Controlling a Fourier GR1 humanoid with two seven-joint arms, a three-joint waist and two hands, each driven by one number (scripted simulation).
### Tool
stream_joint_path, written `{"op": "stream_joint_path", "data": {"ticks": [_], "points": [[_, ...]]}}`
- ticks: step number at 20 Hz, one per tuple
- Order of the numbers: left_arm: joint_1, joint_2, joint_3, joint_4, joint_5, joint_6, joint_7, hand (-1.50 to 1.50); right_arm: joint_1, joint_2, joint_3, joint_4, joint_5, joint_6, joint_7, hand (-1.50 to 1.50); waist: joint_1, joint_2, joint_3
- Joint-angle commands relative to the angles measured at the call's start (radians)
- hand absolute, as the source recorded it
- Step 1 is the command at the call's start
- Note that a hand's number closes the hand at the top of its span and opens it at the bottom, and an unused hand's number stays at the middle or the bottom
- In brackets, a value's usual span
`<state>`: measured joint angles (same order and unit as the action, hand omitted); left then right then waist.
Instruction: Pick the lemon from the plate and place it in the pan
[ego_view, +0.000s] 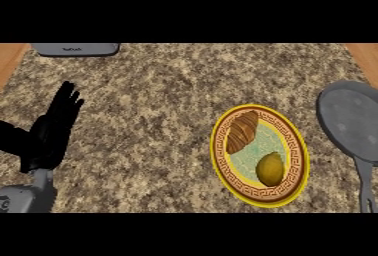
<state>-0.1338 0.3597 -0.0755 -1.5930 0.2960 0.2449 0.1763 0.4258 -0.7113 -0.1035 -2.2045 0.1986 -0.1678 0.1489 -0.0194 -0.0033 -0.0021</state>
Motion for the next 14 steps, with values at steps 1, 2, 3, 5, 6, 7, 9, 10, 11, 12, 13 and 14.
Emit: {"op": "stream_joint_path", "data": {"ticks": [1,2,3,5,6,7,9,10,11,12,13,14], "points": [[-0.027,-0.023,-0.002,0.067,-0.013,-0.02,-0.047,0.0,-0.011,-0.101,0.031,-0.101,0.084,0.1,0.188,-1.5,0.013,0.007,-0.001],[0.015,-0.019,-0.014,0.006,0.0,-0.027,-0.022,0.0,-0.02,-0.114,0.061,-0.119,0.133,0.109,0.261,-1.5,0.029,0.005,-0.001],[-0.071,0.0,0.007,0.046,0.003,-0.02,0.03,0.0,-0.083,-0.15,0.059,-0.104,0.13,0.144,0.324,-1.5,0.031,0.01,-0.001],[-0.054,-0.034,-0.015,0.027,-0.004,-0.014,0.017,0.0,-0.152,-0.148,0.146,-0.04,0.181,0.176,0.367,-1.5,0.044,0.011,0.0],[-0.061,-0.01,0.0,0.015,-0.007,-0.014,0.036,0.0,-0.206,-0.186,0.12,-0.083,0.124,0.238,0.467,-1.5,0.046,0.009,-0.001],[-0.036,-0.013,-0.004,0.003,-0.009,-0.037,-0.007,0.0,-0.268,-0.196,0.134,0.003,0.103,0.268,0.448,-1.5,0.057,0.011,0.0],[-0.074,-0.013,0.0,0.049,0.001,-0.053,0.012,0.0,-0.329,-0.199,0.212,0.024,0.102,0.327,0.52,-1.5,0.059,0.014,0.0],[-0.019,-0.04,-0.021,0.029,-0.03,-0.031,-0.042,0.0,-0.305,-0.214,0.226,0.029,0.08,0.372,0.523,-1.5,0.058,0.012,0.0],[-0.08,-0.045,-0.035,0.016,-0.038,0.003,0.039,0.0,-0.332,-0.216,0.275,0.04,0.091,0.401,0.545,-1.5,0.058,0.012,0.0],[-0.068,-0.011,-0.004,0.028,-0.002,-0.05,0.03,0.0,-0.33,-0.208,0.307,0.031,0.054,0.439,0.61,-1.5,0.064,0.014,-0.001],[-0.066,-0.05,-0.025,0.063,-0.031,-0.024,-0.01,0.0,-0.328,-0.221,0.316,0.0,0.018,0.487,0.649,-1.5,0.047,0.012,-0.002],[-0.02,-0.024,-0.027,-0.01,-0.033,-0.026,0.018,0.0,-0.355,-0.205,0.352,0.041,0.024,0.501,0.669,-1.5,0.065,0.009,0.0]]}}
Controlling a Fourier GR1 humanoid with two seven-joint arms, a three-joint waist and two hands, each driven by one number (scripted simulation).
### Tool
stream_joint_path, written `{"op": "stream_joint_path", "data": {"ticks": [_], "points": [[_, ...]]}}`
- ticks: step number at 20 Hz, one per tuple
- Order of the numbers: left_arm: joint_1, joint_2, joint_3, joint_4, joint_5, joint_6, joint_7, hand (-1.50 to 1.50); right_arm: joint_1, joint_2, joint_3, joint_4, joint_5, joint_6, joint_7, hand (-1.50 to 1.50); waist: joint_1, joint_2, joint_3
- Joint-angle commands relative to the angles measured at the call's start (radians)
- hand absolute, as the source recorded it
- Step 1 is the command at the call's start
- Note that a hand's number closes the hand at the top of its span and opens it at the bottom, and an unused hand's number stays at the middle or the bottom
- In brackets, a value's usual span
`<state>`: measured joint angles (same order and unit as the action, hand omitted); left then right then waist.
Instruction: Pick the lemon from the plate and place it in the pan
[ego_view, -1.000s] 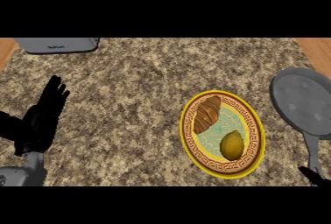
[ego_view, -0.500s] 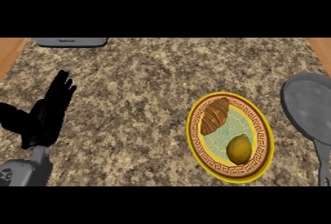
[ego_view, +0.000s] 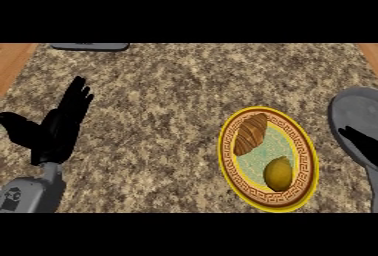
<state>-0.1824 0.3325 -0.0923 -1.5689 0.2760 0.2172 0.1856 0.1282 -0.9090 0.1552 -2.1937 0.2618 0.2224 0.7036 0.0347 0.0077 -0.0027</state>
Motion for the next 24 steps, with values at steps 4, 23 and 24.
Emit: {"op": "stream_joint_path", "data": {"ticks": [4,23,24], "points": [[-0.008,-0.009,0.03,0.022,0.008,-0.021,0.011,0.0,-0.197,0.092,0.22,0.019,-0.015,0.184,0.258,-1.5,-0.013,-0.005,0.001],[0.014,-0.022,0.074,0.011,-0.011,-0.065,0.009,0.0,-0.469,0.328,0.427,0.147,0.165,0.337,0.51,-1.5,-0.026,-0.007,0.001],[-0.031,-0.041,0.075,0.084,-0.03,-0.049,-0.018,0.0,-0.486,0.344,0.42,0.2,0.158,0.335,0.503,-1.5,-0.03,-0.005,0.001]]}}
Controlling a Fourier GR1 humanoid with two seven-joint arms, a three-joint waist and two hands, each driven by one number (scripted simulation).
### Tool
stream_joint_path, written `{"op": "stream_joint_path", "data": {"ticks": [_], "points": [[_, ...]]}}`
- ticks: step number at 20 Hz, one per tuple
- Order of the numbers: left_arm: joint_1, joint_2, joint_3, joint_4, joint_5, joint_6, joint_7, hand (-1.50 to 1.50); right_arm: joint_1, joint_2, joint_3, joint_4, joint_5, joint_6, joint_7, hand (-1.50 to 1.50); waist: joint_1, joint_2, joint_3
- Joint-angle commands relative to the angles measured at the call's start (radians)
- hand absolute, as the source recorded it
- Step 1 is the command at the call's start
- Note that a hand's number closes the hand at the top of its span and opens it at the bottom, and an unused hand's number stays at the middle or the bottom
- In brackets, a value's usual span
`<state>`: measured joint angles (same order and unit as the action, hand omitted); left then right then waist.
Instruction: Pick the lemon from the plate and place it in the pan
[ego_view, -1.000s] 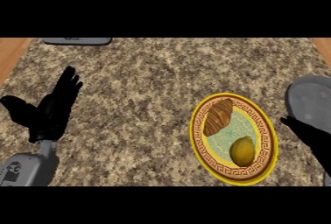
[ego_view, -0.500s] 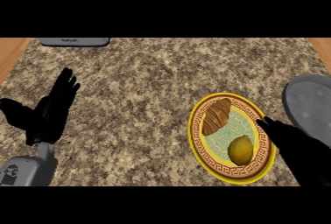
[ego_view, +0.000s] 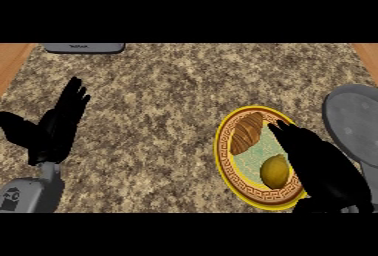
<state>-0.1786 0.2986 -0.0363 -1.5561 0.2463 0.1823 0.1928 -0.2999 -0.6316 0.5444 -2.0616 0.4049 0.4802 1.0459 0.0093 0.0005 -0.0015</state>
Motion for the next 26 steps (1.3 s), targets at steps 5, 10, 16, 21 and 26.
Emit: {"op": "stream_joint_path", "data": {"ticks": [5,10,16,21,26], "points": [[0.026,-0.02,-0.013,-0.068,-0.028,0.033,0.056,0.0,0.021,0.066,0.029,0.092,0.07,0.07,0.151,-1.5,-0.008,-0.003,0.001],[0.029,-0.027,0.009,-0.019,-0.033,-0.009,-0.009,0.0,-0.023,0.131,0.005,0.216,0.143,0.068,0.079,-1.5,-0.006,-0.001,0.001],[0.034,-0.008,0.063,-0.003,0.0,-0.069,-0.008,0.0,0.041,0.177,0.005,0.272,0.211,0.067,-0.006,-1.5,-0.008,-0.001,0.001],[0.039,-0.038,0.043,-0.043,-0.045,-0.048,0.015,0.0,0.0,0.201,-0.078,0.397,0.25,0.086,-0.125,-1.5,-0.004,0.0,0.002],[0.053,-0.038,0.074,-0.089,-0.046,-0.058,0.062,0.0,0.017,0.246,-0.131,0.387,0.308,0.096,-0.167,-1.5,-0.006,-0.001,0.002]]}}
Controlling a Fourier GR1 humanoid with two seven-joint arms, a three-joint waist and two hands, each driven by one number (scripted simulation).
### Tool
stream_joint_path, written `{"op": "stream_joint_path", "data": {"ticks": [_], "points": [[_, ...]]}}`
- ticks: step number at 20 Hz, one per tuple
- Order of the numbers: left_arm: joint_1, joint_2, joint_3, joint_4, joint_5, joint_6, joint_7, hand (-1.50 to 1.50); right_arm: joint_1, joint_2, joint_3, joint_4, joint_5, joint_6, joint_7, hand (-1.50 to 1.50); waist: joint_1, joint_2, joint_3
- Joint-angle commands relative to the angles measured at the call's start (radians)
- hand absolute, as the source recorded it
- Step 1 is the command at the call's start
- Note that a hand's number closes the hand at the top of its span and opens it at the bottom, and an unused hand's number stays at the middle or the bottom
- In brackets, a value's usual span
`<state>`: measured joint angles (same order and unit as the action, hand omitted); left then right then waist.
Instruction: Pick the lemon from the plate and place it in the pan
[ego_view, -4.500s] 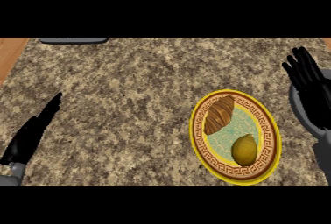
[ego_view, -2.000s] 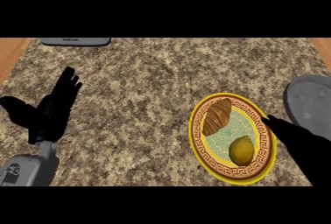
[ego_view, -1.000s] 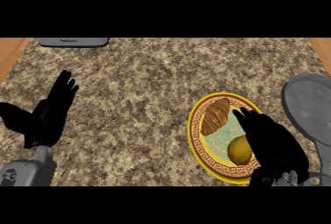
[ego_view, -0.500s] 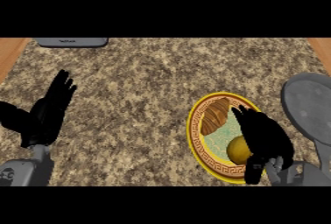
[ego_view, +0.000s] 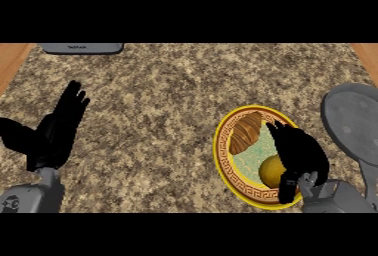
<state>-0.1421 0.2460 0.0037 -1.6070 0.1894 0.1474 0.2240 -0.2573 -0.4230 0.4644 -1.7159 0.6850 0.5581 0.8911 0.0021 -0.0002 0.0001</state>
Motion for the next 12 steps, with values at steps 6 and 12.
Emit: {"op": "stream_joint_path", "data": {"ticks": [6,12], "points": [[0.011,-0.032,0.034,0.062,-0.04,-0.045,-0.074,0.0,0.037,0.131,-0.023,0.126,0.137,-0.049,-0.067,-1.5,-0.002,0.0,0.0],[-0.057,-0.025,0.052,0.08,-0.04,-0.039,-0.018,0.0,-0.026,0.124,-0.009,0.337,0.202,-0.164,-0.298,1.5,0.003,0.003,0.0]]}}
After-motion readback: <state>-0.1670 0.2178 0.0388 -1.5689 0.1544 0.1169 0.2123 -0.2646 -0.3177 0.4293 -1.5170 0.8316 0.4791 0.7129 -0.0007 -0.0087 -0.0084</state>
